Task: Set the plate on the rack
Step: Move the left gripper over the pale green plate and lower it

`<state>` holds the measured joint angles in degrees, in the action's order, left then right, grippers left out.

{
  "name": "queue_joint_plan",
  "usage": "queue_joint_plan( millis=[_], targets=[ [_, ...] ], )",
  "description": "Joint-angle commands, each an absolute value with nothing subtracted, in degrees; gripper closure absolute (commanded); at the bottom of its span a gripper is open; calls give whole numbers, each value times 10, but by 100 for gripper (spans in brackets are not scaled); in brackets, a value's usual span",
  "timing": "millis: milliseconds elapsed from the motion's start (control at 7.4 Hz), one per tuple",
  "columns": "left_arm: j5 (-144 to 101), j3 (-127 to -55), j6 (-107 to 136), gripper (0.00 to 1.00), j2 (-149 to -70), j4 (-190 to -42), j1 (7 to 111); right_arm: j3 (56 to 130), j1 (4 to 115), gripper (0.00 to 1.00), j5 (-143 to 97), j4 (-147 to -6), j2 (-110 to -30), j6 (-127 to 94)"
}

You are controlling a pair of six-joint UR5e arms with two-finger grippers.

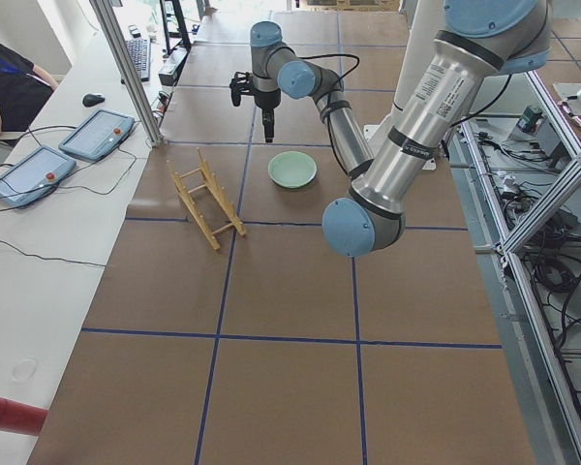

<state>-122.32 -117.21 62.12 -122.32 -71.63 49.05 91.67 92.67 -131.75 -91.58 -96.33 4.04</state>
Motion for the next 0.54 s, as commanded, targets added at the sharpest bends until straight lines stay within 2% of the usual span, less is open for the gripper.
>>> queue_joint_plan(
  millis=[0,405],
  targets=[
    [-1139,-1154,670,0,-1251,-718,403,917,927,0,-1317,-916,-963,40],
    [-1075,-1101,673,0,-1266,-736,355,917,927,0,-1317,-916,-963,40]
  ],
)
